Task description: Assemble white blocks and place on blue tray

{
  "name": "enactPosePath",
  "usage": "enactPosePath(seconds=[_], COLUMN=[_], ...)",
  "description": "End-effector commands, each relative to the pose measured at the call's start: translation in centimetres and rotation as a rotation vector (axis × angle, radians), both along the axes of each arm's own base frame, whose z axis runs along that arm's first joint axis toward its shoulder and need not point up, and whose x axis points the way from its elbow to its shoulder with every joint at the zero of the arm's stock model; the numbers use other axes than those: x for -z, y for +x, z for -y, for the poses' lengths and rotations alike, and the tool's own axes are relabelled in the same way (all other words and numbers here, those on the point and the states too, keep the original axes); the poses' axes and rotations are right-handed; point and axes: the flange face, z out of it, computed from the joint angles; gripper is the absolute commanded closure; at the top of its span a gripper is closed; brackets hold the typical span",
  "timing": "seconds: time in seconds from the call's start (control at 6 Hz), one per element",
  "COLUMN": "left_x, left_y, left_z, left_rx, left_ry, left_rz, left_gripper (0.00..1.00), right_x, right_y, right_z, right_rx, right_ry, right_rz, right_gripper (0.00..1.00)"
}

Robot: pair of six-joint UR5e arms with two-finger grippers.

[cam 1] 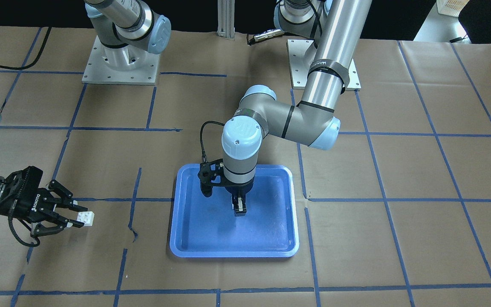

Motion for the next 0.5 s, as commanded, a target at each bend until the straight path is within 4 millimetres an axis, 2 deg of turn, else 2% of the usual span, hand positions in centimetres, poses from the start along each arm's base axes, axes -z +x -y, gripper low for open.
enactPosePath(seconds=[0.0, 0.17, 0.33], left_x=[-0.4, -2.7, -6.9], left_y=[0.0, 0.3, 3.1], left_z=[0.0, 0.4, 0.8], left_rx=[-0.010, -0.018, -0.062], left_ry=[-0.003, 0.028, 0.061], left_rz=[-0.002, 0.010, 0.016], left_gripper=[0.12, 0.12, 0.09], right_x=[-1.6, -1.8, -1.8], right_y=[2.2, 5.0, 7.7], right_z=[-1.5, -2.7, -3.3], right_rx=[0.012, 0.033, 0.052], right_ry=[0.020, 0.046, 0.047], right_rz=[0.003, 0.040, 0.058], right_gripper=[0.69, 0.69, 0.69])
